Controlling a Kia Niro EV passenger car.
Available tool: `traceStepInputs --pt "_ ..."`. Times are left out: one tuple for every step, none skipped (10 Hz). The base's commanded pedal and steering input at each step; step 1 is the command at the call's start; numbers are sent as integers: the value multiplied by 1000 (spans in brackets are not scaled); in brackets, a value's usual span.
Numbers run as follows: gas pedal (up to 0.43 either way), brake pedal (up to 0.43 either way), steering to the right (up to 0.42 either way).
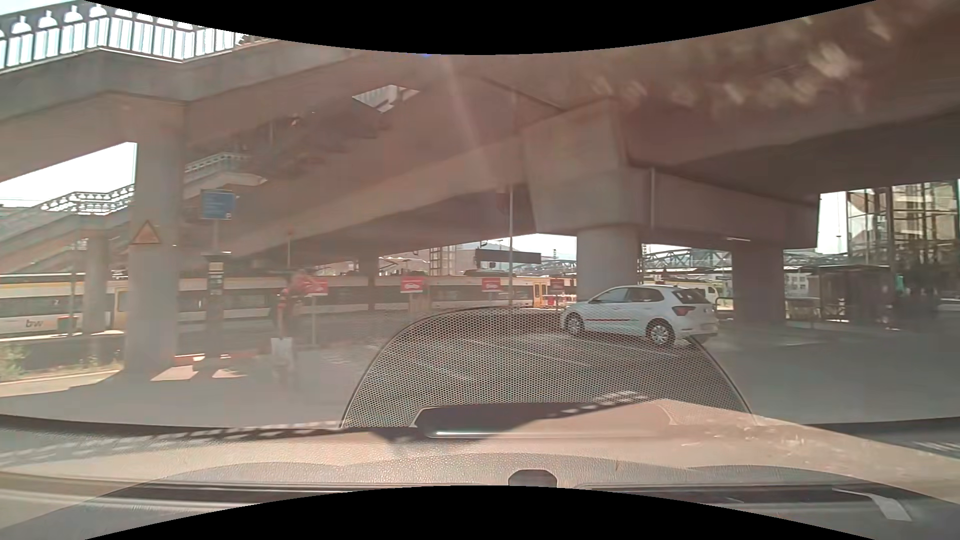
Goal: Follow the waypoints while adhering to traffic rules and regulations
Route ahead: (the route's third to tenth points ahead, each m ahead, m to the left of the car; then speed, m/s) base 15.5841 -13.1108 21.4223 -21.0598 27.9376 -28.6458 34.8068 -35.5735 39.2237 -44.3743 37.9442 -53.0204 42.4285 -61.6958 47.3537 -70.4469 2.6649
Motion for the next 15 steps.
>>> traceStepInputs --pt "67 0 740" --pt "67 0 729" --pt "67 0 717" --pt "67 0 706" --pt "67 0 686" --pt "67 0 660" --pt "67 0 635" --pt "67 0 613" --pt "67 0 588" --pt "67 0 569" --pt "67 0 557" --pt "67 0 536" --pt "67 0 512" --pt "67 0 485" --pt "67 0 462"
